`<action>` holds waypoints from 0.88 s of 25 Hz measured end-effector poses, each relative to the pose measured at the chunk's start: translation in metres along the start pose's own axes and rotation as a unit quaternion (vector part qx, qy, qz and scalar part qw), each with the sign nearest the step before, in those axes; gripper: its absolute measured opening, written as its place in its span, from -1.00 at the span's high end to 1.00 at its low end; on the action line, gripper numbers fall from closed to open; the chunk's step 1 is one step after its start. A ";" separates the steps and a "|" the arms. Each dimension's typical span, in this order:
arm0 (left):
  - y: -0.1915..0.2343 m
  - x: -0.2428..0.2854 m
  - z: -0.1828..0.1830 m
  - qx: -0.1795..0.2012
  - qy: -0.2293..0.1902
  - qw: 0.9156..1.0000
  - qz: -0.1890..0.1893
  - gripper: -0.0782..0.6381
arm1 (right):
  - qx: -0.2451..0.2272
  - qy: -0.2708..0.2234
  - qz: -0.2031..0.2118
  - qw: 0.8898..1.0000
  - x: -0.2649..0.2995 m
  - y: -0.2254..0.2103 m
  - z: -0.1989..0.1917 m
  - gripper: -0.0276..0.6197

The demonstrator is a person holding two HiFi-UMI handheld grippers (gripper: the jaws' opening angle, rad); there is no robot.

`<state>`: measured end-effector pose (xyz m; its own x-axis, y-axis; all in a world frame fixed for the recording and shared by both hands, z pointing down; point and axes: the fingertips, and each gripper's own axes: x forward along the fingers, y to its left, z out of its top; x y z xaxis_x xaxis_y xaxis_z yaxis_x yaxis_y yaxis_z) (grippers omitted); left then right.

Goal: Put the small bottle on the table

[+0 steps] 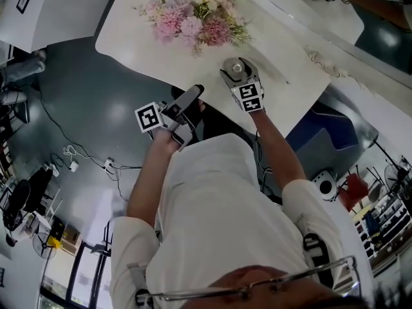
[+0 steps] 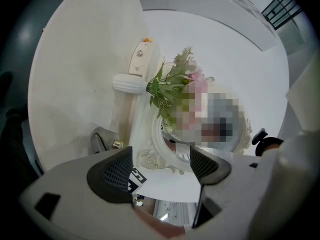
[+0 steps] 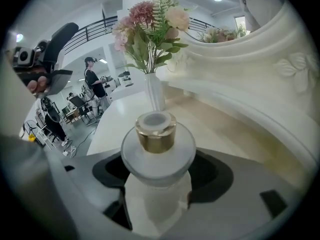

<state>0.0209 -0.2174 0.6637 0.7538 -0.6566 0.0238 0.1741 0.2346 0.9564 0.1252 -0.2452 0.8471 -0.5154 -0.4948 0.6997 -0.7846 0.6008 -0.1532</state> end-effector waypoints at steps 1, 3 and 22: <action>-0.001 0.001 0.000 0.001 0.001 1.000 0.000 -0.20 | -0.003 0.002 0.000 1.000 0.000 0.000 -0.002 -0.15; -0.002 0.002 0.000 0.003 0.003 1.000 0.001 -0.20 | -0.011 0.002 -0.001 1.000 0.000 0.001 0.001 -0.15; -0.030 0.012 -0.010 0.041 0.020 0.999 0.006 -0.20 | -0.045 -0.016 0.011 0.999 -0.021 0.011 0.029 -0.18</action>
<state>0.0308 -0.2256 0.6322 0.7802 -0.6250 0.0258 0.1138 0.1823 0.9766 0.1176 -0.2461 0.8106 -0.5448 -0.4993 0.6737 -0.7393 0.6651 -0.1049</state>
